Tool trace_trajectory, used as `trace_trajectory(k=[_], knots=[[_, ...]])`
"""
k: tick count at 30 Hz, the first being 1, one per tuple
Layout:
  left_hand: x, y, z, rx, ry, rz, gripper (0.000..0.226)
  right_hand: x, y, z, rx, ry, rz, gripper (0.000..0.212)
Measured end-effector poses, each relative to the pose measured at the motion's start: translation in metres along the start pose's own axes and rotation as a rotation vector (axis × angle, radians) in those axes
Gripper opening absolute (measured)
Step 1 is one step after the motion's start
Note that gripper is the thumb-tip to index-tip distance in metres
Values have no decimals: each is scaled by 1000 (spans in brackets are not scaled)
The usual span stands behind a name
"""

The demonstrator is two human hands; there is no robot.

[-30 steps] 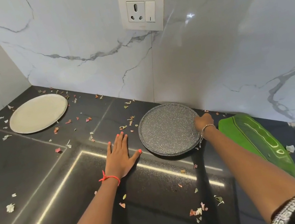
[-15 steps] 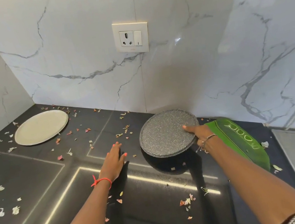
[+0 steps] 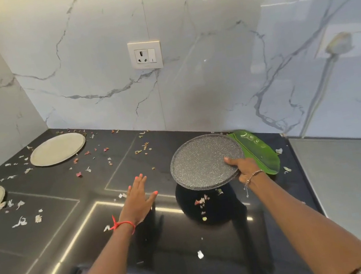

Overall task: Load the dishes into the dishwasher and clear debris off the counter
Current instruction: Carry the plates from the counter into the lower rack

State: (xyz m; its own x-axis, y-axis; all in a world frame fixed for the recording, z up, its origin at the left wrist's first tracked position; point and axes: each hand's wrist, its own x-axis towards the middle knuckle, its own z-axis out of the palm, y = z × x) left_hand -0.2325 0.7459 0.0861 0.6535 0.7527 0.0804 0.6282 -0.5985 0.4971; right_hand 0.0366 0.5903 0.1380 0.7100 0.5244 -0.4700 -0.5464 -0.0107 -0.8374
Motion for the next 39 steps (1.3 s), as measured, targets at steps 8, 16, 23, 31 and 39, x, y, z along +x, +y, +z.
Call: trace_trajectory(k=[8, 16, 23, 31, 39], knots=[[-119, 25, 7, 43, 35, 86, 67, -89, 38, -51, 86, 52, -15, 14], [-213, 32, -2, 40, 50, 135, 68, -162, 69, -87, 79, 44, 1, 10], [-310, 30, -12, 56, 44, 147, 68, -252, 121, -119, 82, 86, 22, 39], [-431, 26, -7, 165, -50, 178, 108, -370, 195, -176, 110, 164, -1, 38], [-525, 47, -3, 194, -79, 209, 110, -464, 238, -248, 91, 183, 61, 31]])
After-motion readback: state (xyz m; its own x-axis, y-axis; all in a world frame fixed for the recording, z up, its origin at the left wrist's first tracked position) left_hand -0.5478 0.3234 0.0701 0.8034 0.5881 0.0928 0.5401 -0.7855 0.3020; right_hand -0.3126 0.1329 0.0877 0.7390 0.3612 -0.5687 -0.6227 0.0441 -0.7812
